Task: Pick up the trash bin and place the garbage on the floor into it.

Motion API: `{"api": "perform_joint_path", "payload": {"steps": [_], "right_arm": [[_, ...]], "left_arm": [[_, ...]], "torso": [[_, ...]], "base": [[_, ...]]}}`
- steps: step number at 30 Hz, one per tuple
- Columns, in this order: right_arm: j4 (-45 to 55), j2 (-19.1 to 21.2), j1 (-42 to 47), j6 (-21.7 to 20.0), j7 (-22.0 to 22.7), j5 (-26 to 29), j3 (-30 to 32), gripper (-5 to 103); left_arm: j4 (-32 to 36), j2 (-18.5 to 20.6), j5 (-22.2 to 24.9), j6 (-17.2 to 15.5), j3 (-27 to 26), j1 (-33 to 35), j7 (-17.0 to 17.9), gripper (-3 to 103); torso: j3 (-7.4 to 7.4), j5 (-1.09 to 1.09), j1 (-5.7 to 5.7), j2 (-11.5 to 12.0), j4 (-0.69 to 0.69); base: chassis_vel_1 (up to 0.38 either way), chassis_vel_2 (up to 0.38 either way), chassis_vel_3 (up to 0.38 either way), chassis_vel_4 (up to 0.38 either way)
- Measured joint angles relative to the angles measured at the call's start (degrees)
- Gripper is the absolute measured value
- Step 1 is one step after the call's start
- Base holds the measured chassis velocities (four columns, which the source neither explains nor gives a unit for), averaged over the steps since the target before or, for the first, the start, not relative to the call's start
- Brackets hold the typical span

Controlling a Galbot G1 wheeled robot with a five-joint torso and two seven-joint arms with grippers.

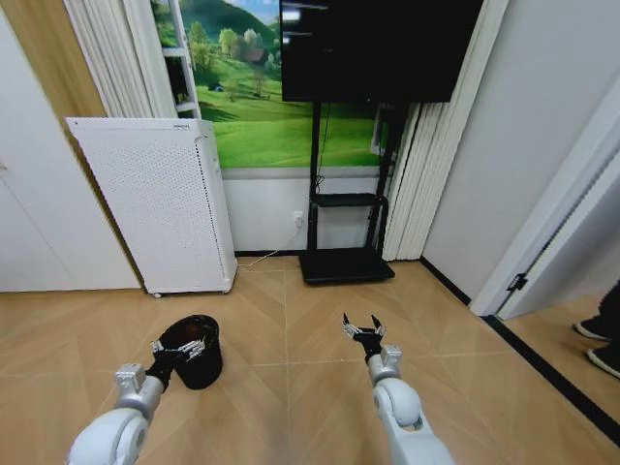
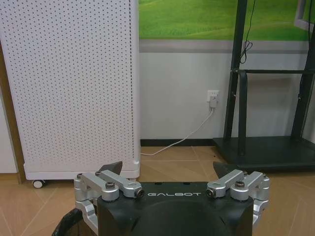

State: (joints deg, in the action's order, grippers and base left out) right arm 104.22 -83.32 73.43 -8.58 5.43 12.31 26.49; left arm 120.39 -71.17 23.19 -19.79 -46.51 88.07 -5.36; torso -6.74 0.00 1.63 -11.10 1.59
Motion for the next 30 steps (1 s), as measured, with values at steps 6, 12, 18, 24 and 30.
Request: {"api": "perform_joint_path", "payload": {"steps": [6,12,18,24,30], "right_arm": [[0.4,0.0,0.7,0.0,0.1,0.1,0.4,100],[0.4,0.2,0.7,0.0,0.1,0.2,0.6,100],[0.0,0.3,0.5,0.0,0.1,0.2,0.6,100],[-0.4,0.3,0.5,0.3,0.0,0.2,0.5,100],[-0.7,0.5,0.5,0.5,-0.2,0.2,0.6,100]], "left_arm": [[0.2,0.0,0.0,-0.1,0.1,-0.1,0.0,100],[0.3,-0.1,0.0,-0.2,0.2,-0.2,0.1,100],[0.0,-0.6,0.0,-0.4,0.3,-0.6,0.5,100],[-0.4,-0.9,-0.1,-0.4,0.6,-0.7,1.0,100],[-0.6,-1.0,-0.6,-0.4,1.1,-1.2,1.2,100]], "torso": [[-1.23,0.0,0.46,-1.7,0.01],[-1.97,0.0,0.8,-2.8,0.01],[-2.95,-0.01,1.4,-4.4,0.01],[-3.9,0.0,1.79,-5.7,0.01],[-4.85,0.0,2.09,-6.9,0.0]], "base": [[0.0,0.0,0.0,0.0],[0.0,0.0,0.0,0.0],[0.0,0.0,0.0,0.0],[0.006,0.009,0.008,0.007],[0.063,0.075,0.063,0.066]]}}
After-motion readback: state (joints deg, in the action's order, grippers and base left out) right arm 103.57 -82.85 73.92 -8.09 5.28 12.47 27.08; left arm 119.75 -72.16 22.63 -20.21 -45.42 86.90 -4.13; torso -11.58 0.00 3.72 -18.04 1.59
